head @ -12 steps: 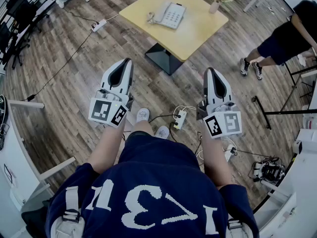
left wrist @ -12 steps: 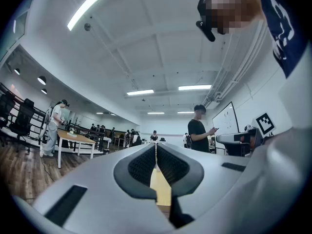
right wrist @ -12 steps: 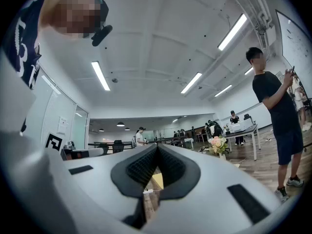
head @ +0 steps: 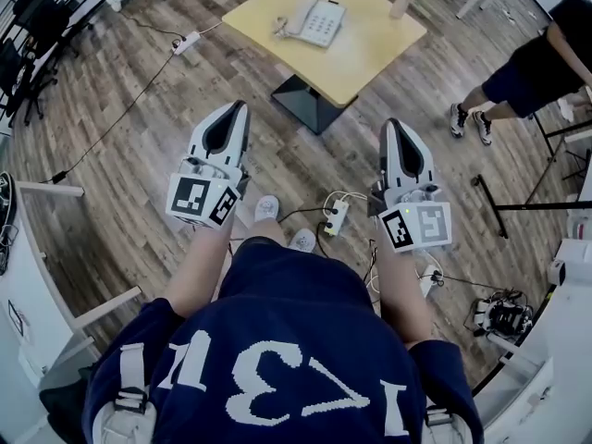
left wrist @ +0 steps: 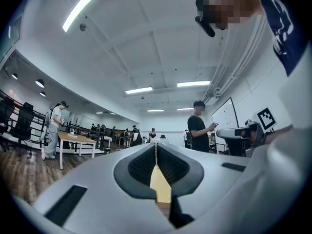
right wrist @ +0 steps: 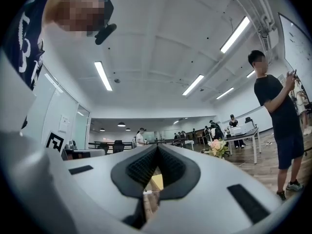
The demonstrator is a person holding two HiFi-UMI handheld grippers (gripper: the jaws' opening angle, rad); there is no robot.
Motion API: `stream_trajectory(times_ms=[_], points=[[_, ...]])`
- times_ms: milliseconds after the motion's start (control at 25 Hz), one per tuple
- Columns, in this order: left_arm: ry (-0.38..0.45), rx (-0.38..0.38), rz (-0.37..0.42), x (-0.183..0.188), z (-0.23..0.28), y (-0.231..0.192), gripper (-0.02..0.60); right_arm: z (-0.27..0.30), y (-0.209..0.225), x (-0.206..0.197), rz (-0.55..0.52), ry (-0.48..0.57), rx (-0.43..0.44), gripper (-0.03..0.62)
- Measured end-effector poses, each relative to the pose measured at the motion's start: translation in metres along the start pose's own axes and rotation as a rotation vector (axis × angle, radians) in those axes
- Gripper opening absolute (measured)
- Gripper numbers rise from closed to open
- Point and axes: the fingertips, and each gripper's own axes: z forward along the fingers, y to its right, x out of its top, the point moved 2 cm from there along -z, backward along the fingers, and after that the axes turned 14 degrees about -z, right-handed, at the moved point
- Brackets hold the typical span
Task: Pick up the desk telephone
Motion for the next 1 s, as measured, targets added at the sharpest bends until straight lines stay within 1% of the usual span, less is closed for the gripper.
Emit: stream_trajectory(times_ms=[160, 320, 440, 520, 640, 840, 920, 1000], points=[[-0.009, 0.004, 0.002, -0.002, 0.004, 0.002, 0.021, 0.0, 0.011, 0.002, 0.049, 0.032, -0.021, 0.025], [-0.017, 0.005, 0.008, -0.005, 0.012, -0.004, 0.021, 0.009, 0.017, -0.001, 0.066, 0.043, -0.028, 0.025], [-0.012, 0.004, 0.002, -0.006, 0.03, -0.014, 0.021, 0.023, 0.026, -0.006, 0.065, 0.042, -0.034, 0.025], [0.004, 0.005, 0.011, -0.004, 0.045, -0.023, 0.021, 0.037, 0.035, -0.01, 0.071, 0.043, -0.04, 0.025], [0.019, 0.0, 0.023, 0.002, 0.073, -0.043, 0.021, 0.066, 0.049, -0.015, 0.073, 0.049, -0.055, 0.025], [0.011, -0.028, -0.002, 0.01, 0.141, -0.089, 0.021, 0.129, 0.077, -0.019, 0.045, 0.053, -0.087, 0.026], [0.007, -0.051, 0.015, 0.014, 0.169, -0.103, 0.021, 0.157, 0.082, -0.019, 0.008, 0.061, -0.084, 0.026], [0.008, -0.098, 0.063, 0.019, 0.197, -0.11, 0.021, 0.183, 0.082, -0.015, -0.033, 0.071, -0.082, 0.026]])
